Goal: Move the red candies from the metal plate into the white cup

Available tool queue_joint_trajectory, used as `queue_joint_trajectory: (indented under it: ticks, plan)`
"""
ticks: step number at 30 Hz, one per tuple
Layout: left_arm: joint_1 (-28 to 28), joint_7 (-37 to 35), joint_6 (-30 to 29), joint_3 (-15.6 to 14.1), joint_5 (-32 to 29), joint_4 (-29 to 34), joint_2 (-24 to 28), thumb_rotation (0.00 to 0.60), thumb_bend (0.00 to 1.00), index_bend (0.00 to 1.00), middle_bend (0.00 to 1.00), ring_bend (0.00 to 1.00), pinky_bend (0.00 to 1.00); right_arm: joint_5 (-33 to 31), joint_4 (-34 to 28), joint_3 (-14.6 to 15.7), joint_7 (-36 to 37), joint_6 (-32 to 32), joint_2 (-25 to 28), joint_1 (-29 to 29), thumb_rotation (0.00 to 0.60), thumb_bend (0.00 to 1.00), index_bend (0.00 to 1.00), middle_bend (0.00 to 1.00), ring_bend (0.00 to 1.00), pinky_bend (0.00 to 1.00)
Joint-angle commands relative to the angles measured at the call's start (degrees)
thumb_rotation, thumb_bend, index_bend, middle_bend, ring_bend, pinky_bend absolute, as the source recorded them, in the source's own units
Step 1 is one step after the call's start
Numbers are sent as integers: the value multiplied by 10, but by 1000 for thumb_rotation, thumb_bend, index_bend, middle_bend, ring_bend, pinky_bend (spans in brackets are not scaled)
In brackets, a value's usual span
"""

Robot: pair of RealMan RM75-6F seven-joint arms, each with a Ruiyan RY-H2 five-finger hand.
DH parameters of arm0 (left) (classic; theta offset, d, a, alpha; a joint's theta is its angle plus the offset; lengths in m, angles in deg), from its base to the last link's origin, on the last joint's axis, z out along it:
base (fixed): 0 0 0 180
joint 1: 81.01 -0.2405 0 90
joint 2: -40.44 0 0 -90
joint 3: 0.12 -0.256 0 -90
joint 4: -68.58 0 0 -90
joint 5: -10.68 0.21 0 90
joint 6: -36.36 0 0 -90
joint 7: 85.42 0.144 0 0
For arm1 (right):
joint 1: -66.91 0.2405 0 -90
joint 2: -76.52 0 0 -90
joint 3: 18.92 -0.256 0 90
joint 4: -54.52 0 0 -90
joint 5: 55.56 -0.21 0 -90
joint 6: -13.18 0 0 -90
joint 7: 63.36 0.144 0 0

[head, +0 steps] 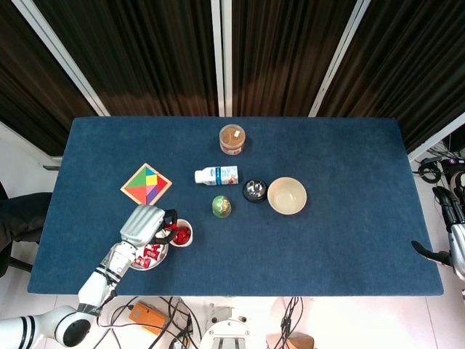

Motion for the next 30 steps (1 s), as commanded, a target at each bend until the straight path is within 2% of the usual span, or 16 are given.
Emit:
queue_joint_trajectory:
  ticks: [1,6,16,22,26,30]
  plan:
    - [2,5,-1,-2,-4,1,-1,600,280,571,1000,969,896,0,0,0,0,1,0,1,600,216,0,138,1,123]
    - [2,10,-7,-4,-7,1,-3,600,203,537,1000,969,896,1,-2,-1,-1,0,1,0,600,216,0,138,2,123]
    - [-2,4,-24,-16,17,15,4,600,141,492,1000,969,895,1,-4,-1,-3,0,0,1,600,216,0,138,2,123]
    - [-30,-14,-84,-23,58,32,24,600,127,457,1000,968,896,2,-6,-3,-4,-1,3,1,600,215,0,138,2,123]
    - [-68,-26,-133,-40,70,24,51,600,129,457,1000,967,896,5,-6,-4,-2,-2,5,2,600,216,0,139,2,123]
    - [-100,-44,-147,-69,72,10,71,600,150,457,1000,966,896,8,-6,-4,-1,-3,5,4,600,216,0,139,2,123]
